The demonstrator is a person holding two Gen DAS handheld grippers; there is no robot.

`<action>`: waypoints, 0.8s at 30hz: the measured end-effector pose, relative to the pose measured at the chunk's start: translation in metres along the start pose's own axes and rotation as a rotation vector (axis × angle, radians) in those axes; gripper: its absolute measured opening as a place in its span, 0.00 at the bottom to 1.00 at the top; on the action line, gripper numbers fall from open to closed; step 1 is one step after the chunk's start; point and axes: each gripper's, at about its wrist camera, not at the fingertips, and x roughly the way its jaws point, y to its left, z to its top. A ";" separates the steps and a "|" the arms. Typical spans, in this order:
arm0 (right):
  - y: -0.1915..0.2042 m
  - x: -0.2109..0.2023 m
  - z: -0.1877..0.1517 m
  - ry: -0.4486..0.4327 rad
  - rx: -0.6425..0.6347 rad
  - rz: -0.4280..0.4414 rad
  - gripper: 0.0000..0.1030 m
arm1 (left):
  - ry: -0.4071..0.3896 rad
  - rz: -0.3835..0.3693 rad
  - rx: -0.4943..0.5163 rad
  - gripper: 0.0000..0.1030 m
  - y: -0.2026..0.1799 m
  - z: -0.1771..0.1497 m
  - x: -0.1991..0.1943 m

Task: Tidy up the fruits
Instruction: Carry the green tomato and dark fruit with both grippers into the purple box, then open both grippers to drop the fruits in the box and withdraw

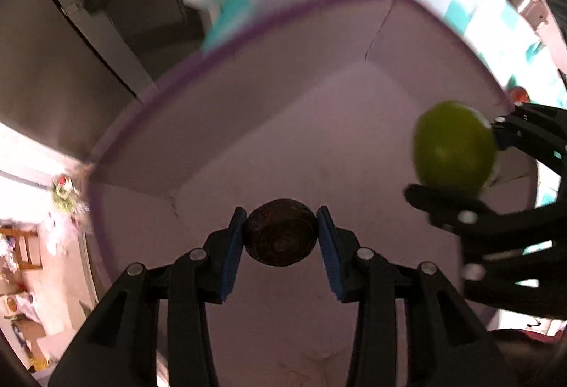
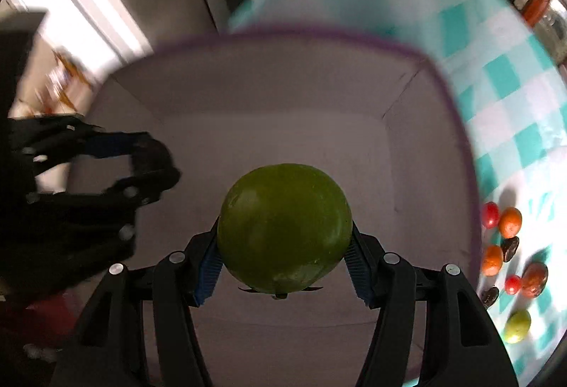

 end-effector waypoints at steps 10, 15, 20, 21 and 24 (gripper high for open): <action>-0.019 0.055 0.010 0.198 0.074 -0.056 0.57 | 0.188 0.083 -0.068 0.41 0.019 0.017 0.049; -0.025 0.041 0.009 0.156 0.107 -0.059 0.73 | 0.191 0.115 -0.072 0.55 0.025 0.014 0.049; -0.032 -0.008 -0.006 -0.015 0.139 0.011 0.74 | 0.051 0.125 -0.087 0.74 0.029 0.011 0.020; -0.036 -0.028 -0.015 -0.096 0.144 0.043 0.74 | 0.007 0.132 -0.093 0.74 0.029 0.009 0.012; -0.054 -0.082 -0.052 -0.308 0.159 0.115 0.76 | -0.280 0.183 -0.186 0.79 0.024 -0.006 -0.048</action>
